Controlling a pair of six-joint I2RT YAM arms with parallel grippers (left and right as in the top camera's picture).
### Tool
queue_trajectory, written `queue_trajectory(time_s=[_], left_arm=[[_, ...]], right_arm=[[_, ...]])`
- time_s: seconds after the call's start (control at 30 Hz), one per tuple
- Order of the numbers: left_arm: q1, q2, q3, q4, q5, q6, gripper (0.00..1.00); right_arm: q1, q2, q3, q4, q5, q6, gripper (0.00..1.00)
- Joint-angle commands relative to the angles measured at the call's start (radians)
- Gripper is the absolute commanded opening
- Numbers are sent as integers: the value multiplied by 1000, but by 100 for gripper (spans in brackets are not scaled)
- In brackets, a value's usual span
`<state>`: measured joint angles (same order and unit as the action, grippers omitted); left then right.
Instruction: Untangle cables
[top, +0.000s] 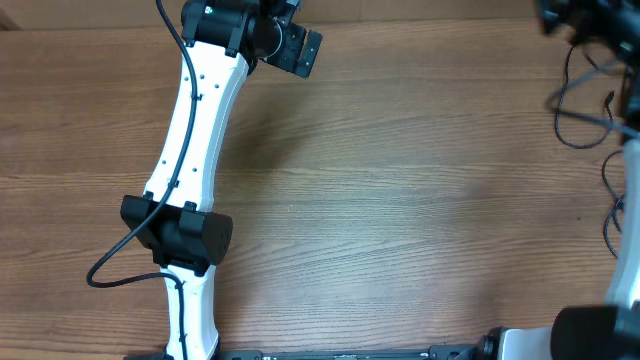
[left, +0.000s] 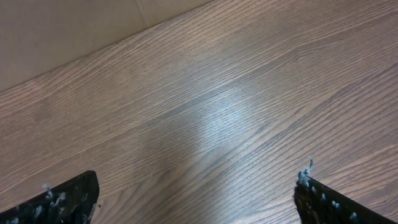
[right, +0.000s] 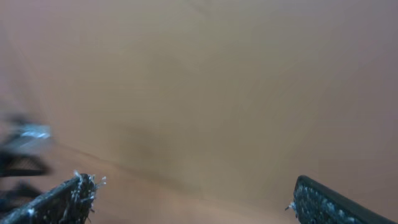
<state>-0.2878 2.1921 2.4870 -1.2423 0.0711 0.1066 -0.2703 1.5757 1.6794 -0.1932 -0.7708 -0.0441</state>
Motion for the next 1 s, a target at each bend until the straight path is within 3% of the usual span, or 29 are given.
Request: queue_trajectory(time_s=[0.0, 0.13, 0.27, 0.43, 0.6, 0.83, 0.97], left_arm=[[2, -5, 2, 1, -4, 6, 100], [2, -4, 2, -2, -4, 6, 100], [2, -4, 2, -3, -4, 21, 100], [6, -4, 2, -20, -4, 22, 100], [14, -4, 2, -39, -4, 28, 100], [13, -4, 2, -58, 1, 28, 100], [13, -4, 2, -72, 1, 27, 100]], right_arm=[[88, -39, 31, 118, -8, -126, 100], [141, -42, 31, 197, -10, -108, 100], [146, -50, 26, 39, -8, -110, 100], [147, -168, -53, 0, 9, -171, 100], [146, -451, -278, 58, 100, -174, 100], [145, -967, -686, 356, 151, -166, 100], [146, -1219, -861, 503, 283, -142, 100]])
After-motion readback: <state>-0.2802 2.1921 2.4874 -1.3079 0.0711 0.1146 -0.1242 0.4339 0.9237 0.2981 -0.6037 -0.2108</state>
